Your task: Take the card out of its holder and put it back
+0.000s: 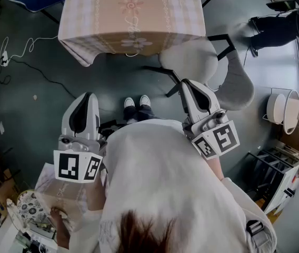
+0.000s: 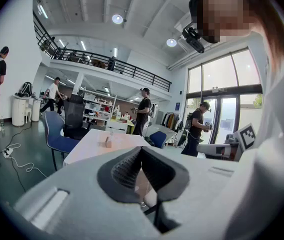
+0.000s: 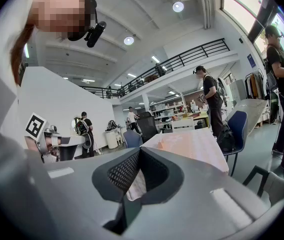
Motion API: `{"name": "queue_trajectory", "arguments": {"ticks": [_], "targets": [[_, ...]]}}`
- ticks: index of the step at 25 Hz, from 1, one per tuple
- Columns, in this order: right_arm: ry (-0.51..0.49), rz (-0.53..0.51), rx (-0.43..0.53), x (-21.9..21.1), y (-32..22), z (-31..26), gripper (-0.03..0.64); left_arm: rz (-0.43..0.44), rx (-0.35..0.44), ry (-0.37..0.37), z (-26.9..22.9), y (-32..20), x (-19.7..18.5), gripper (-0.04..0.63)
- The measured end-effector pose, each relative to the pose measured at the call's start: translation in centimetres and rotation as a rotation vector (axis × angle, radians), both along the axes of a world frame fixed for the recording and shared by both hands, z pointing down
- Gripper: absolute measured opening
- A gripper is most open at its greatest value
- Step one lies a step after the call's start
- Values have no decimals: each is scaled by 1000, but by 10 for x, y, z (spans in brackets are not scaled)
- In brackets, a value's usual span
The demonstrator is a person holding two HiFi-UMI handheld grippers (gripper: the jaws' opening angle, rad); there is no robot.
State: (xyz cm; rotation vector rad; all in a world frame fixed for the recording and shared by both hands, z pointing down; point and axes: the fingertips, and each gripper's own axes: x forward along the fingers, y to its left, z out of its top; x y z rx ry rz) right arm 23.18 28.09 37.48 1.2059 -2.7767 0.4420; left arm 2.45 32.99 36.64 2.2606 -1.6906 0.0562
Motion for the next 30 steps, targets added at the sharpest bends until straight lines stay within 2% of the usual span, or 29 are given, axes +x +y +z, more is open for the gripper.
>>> {"name": "queue_trajectory", "arguments": {"ticks": [11, 15, 16, 22, 25, 30], "targets": [[9, -1, 6, 16, -4, 3, -2, 24, 0, 3, 2, -10, 19, 0], [-36, -36, 37, 22, -5, -3, -2, -69, -79, 56, 20, -16, 26, 0], [-49, -47, 49, 23, -5, -5, -2, -69, -96, 71, 25, -18, 35, 0], [-55, -48, 72, 35, -12, -7, -2, 86, -70, 67, 25, -22, 103, 0], [-60, -62, 53, 32, -11, -2, -2, 158, -92, 82, 32, -18, 120, 0], [-54, -116, 10, 10, -13, 9, -2, 125, -157, 159, 46, -16, 103, 0]]}}
